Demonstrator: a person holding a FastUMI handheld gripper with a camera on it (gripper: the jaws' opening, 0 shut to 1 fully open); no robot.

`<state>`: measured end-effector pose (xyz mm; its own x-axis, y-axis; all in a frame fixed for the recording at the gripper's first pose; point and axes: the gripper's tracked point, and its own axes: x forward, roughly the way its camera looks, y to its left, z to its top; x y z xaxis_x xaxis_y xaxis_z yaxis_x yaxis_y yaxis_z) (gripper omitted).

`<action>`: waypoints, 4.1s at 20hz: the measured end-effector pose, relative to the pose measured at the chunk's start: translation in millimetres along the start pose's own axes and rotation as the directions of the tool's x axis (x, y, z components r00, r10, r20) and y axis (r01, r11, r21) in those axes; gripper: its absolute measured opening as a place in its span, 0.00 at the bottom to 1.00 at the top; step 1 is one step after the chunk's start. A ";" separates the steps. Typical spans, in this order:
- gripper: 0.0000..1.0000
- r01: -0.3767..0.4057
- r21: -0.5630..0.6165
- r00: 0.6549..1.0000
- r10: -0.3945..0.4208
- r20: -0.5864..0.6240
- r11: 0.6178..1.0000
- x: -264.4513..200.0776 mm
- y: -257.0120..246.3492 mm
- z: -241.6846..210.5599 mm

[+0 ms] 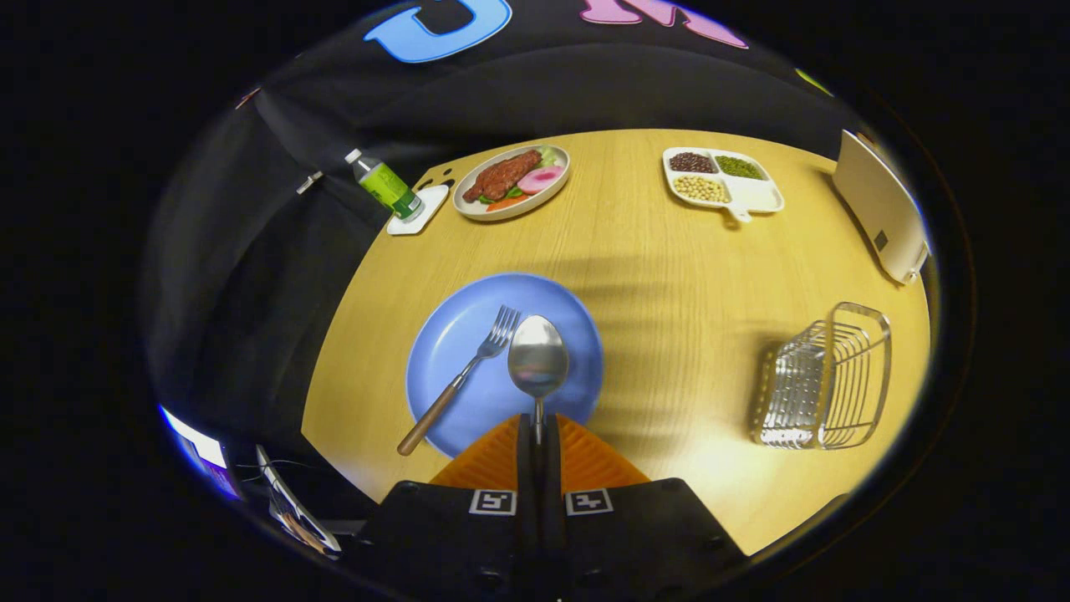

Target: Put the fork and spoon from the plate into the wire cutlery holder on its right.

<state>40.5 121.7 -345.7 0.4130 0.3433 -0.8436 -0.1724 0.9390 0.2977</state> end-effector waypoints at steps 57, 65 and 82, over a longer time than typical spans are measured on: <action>0.99 0.005 0.008 0.999 -0.005 0.033 1.000 -47.5 45.3 54.1; 1.00 0.045 -0.017 0.993 -0.047 -0.109 0.999 50.1 90.6 0.7; 0.24 0.136 0.009 0.960 -0.130 -0.249 0.991 103.2 87.8 -42.3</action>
<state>30.1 238.6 -425.5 0.1957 0.2017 -0.9597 -0.1066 0.9772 0.1837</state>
